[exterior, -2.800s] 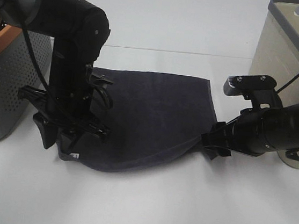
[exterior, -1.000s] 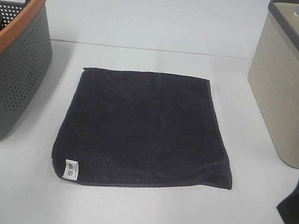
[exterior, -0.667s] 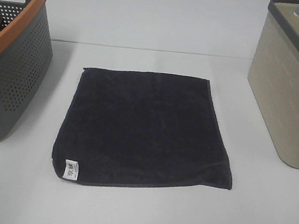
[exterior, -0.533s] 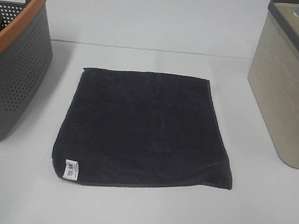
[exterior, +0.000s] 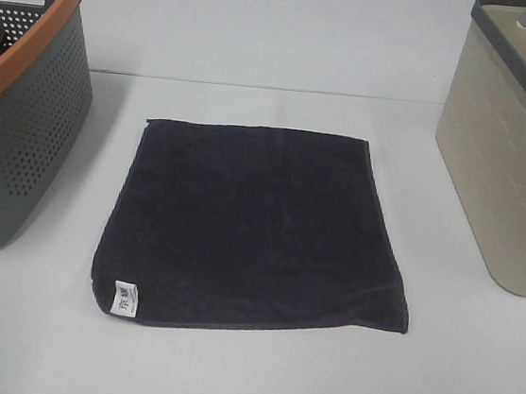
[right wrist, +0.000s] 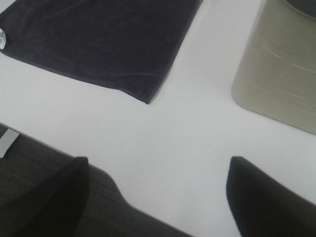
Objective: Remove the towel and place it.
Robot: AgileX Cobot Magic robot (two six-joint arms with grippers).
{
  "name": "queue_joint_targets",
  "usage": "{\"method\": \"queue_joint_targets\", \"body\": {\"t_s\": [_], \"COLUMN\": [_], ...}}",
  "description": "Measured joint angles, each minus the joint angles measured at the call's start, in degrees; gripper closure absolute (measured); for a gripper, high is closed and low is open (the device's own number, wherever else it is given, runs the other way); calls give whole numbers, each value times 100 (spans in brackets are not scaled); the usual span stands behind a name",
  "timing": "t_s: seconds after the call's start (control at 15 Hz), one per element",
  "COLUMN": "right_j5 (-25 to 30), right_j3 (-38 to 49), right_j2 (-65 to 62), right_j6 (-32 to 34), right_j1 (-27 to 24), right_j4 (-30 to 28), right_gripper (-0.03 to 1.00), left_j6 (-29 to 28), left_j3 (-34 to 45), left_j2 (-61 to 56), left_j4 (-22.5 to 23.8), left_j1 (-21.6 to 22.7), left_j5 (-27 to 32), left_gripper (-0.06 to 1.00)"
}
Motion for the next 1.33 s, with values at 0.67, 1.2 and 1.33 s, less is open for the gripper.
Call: {"method": "queue_joint_targets", "body": {"t_s": [0.67,1.2,1.33], "right_j5": [23,23,23], "right_j3": [0,0,0], "right_j2": [-11,-11,-11], "right_j6": [6,6,6], "right_j1": [0,-155,-682], "right_j4": [0,0,11], "right_gripper": [24,24,24], "left_j6": [470,470,470], "left_j3": [40,40,40], "left_j2": [0,0,0], "left_j4": [34,29,29], "left_j1": [0,103,940], "left_j5": [-92,-92,-92], "left_gripper": [19,19,19]}}
